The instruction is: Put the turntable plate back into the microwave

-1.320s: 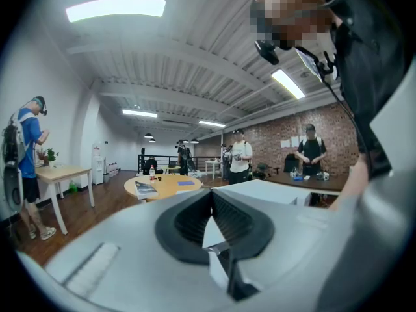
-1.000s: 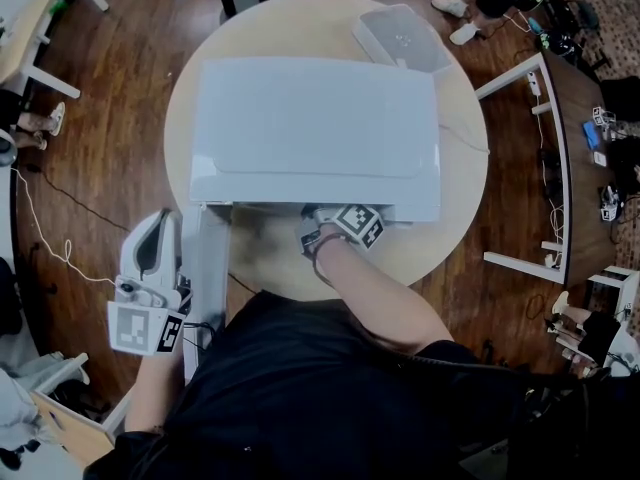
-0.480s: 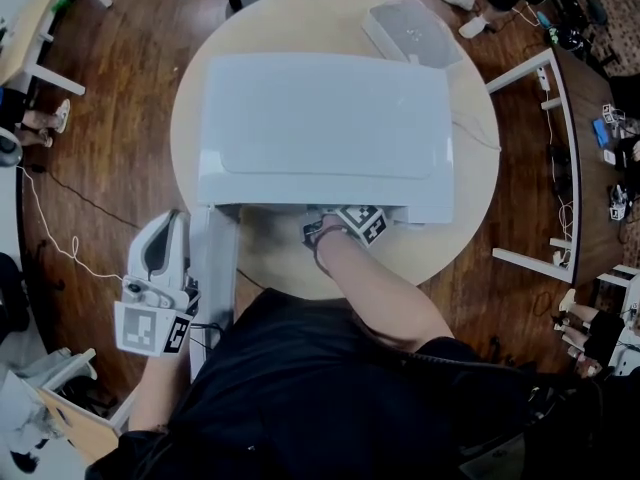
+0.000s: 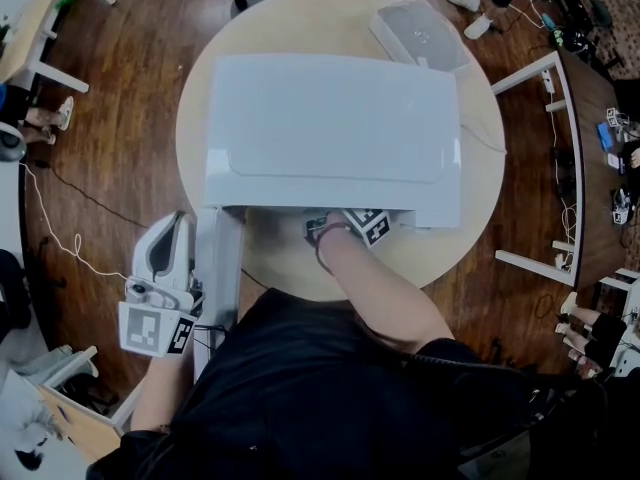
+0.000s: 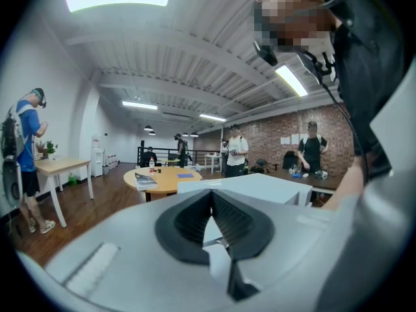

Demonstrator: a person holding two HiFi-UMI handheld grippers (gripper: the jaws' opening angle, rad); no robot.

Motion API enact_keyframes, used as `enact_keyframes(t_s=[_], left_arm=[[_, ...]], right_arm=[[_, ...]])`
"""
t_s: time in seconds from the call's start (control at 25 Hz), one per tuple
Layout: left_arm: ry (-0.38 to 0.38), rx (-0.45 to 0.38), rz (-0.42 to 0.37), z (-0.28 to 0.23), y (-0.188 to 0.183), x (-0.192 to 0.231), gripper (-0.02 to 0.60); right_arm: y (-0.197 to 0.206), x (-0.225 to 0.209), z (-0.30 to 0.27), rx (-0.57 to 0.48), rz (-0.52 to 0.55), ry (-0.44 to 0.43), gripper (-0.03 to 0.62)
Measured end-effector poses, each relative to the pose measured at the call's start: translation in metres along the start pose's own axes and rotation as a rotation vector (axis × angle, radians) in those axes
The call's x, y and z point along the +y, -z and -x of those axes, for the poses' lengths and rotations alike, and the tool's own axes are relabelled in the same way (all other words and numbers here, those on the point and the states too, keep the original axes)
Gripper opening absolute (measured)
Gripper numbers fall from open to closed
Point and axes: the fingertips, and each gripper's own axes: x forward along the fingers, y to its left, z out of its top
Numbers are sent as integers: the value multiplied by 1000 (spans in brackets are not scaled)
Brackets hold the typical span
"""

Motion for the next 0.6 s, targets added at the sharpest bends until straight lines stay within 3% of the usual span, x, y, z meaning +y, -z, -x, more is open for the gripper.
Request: enact_keyframes(t_s=[0.6], left_arm=[[-11,-18,-9,4,-3,-1,5]], right_arm=[[-5,-14,4,-37,-33,89,46]])
